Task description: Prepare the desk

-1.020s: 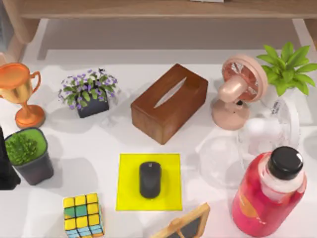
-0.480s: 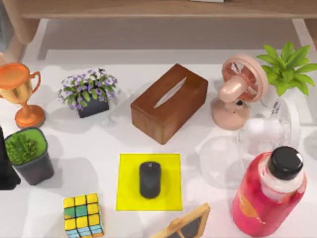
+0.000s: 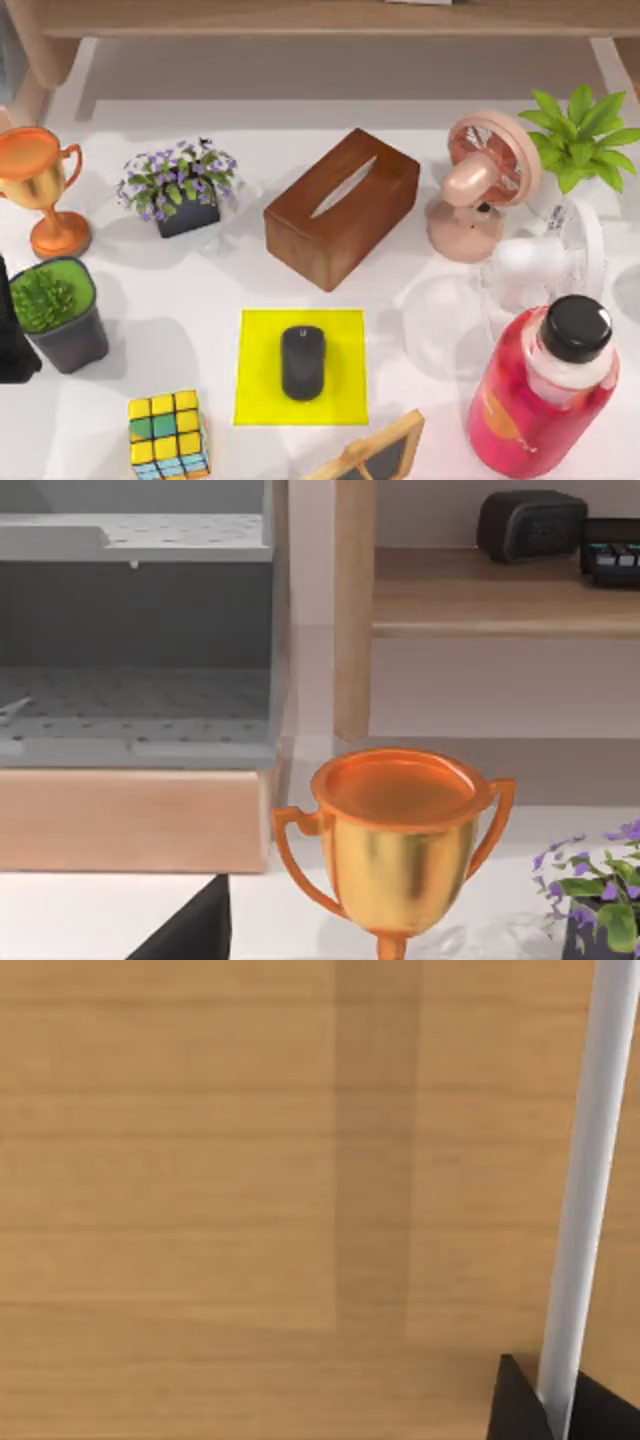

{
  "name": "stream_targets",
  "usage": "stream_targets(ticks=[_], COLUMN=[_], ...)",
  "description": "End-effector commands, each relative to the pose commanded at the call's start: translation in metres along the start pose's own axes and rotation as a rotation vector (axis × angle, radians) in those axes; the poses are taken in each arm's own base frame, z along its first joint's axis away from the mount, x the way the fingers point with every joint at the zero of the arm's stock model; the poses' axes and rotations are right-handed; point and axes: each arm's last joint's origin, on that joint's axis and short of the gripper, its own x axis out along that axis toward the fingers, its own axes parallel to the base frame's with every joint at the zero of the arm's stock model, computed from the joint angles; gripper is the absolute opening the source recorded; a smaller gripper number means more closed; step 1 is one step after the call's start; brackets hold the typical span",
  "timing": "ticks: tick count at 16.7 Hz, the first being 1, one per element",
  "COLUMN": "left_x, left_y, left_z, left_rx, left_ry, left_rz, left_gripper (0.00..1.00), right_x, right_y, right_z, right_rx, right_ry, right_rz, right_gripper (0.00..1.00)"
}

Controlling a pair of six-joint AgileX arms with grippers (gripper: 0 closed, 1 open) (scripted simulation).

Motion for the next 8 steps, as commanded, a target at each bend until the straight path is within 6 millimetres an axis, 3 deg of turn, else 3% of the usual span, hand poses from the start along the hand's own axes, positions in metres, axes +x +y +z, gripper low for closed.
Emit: stream_targets(ticks=[3, 8], left_x=[0.0, 0.0], left_y=[0.0, 0.0], left_z=[0.0, 0.0], left_rx=[0.0, 0.0], left_ry=[0.0, 0.0], left_rz=[0.0, 0.0], left_gripper=[1.0, 1.0], right_x=[0.02, 0.02], right_y=[0.002, 0.002], right_z=[0.003, 0.001], right_rx=[0.004, 0.008], right_ry=[-0.002, 0.003], right_rz=[0.008, 0.013], right_gripper=[0.0, 0.0])
